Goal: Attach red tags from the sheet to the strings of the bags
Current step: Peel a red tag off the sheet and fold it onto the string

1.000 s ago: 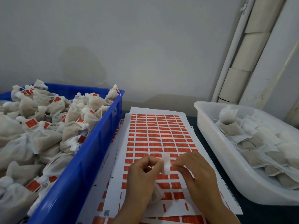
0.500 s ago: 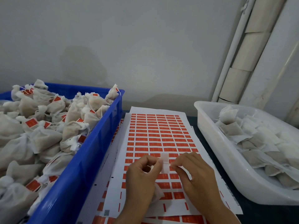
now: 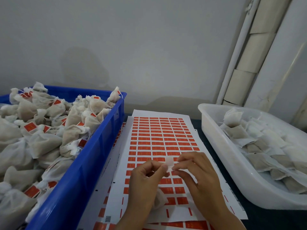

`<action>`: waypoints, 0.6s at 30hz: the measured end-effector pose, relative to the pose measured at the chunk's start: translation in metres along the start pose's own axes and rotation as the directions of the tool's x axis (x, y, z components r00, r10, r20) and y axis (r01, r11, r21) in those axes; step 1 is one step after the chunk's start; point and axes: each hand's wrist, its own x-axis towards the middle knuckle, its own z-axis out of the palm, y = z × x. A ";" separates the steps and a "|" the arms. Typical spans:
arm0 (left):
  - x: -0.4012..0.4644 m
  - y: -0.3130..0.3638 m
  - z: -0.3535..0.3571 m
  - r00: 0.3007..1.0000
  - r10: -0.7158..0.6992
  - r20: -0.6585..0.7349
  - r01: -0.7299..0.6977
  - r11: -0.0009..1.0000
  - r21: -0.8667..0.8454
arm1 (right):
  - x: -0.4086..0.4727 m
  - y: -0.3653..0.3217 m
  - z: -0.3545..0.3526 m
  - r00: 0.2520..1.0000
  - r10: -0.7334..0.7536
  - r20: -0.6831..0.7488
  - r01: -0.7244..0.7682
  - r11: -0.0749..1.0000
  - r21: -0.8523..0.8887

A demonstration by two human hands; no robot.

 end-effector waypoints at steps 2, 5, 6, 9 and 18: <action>0.000 0.001 0.000 0.999 -0.012 0.032 0.012 1.000 -0.011 | -0.001 -0.001 0.001 0.993 0.114 0.028 -0.115 0.992 0.048; 0.000 0.002 0.000 0.997 -0.034 0.063 0.036 0.999 -0.029 | 0.001 -0.007 0.000 0.906 0.391 0.163 -0.421 0.872 0.250; 0.000 0.003 0.000 0.996 -0.045 0.081 0.048 0.998 -0.038 | 0.002 -0.008 -0.001 0.874 0.443 0.200 -0.486 0.819 0.306; 0.000 0.003 0.001 0.988 -0.068 0.140 0.077 0.995 -0.056 | 0.003 -0.010 -0.002 0.831 0.506 0.231 -0.555 0.740 0.379; -0.001 0.002 0.001 0.982 -0.056 0.179 0.068 0.996 -0.062 | 0.002 -0.010 -0.002 0.818 0.515 0.256 -0.574 0.703 0.419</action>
